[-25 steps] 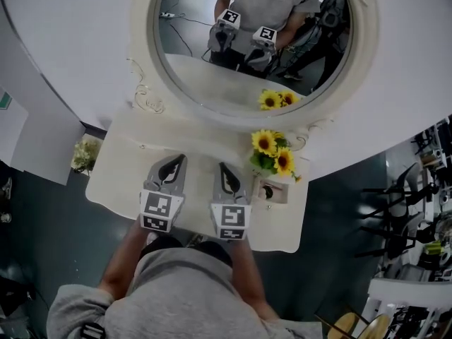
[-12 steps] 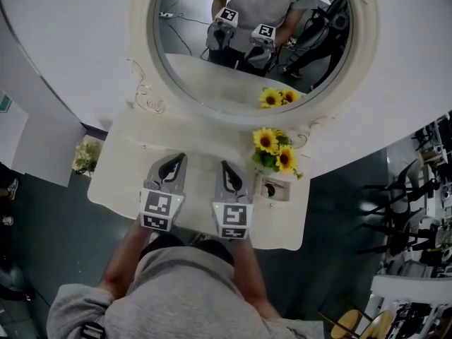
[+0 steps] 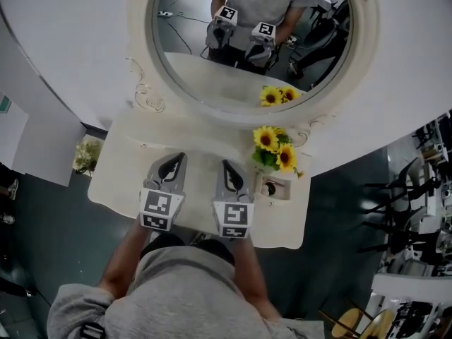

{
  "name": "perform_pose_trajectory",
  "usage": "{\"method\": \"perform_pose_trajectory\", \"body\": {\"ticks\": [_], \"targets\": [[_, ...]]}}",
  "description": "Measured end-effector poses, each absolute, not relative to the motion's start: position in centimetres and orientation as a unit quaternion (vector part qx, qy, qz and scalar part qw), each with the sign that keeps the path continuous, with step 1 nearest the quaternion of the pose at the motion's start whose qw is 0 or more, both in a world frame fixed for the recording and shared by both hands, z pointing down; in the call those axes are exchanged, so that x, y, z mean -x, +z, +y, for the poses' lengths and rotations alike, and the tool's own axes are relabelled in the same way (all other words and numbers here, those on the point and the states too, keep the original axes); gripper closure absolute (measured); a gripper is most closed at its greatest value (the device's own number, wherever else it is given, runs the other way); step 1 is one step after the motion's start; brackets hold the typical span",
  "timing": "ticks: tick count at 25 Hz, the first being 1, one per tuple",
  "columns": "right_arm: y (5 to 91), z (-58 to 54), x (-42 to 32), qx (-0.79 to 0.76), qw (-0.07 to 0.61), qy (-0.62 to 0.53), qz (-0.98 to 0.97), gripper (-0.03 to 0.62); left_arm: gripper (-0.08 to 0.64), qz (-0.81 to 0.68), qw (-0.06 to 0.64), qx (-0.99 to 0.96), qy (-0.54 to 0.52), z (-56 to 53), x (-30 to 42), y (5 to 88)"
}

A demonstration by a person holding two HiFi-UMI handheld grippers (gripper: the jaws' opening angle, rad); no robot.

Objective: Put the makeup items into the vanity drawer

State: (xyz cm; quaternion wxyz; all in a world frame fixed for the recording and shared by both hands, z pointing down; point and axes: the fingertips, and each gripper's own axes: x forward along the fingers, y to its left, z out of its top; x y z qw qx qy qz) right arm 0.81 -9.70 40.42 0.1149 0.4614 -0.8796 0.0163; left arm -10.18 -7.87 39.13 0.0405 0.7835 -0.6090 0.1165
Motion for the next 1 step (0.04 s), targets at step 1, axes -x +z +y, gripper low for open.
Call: {"method": "perform_pose_trajectory", "body": {"ticks": [1], "targets": [[40.46,-9.69,-0.82,-0.462,0.115,0.016,-0.879,0.587,0.549,-0.609,0.041,-0.783,0.117,-7.87,10.19,39.16]]}}
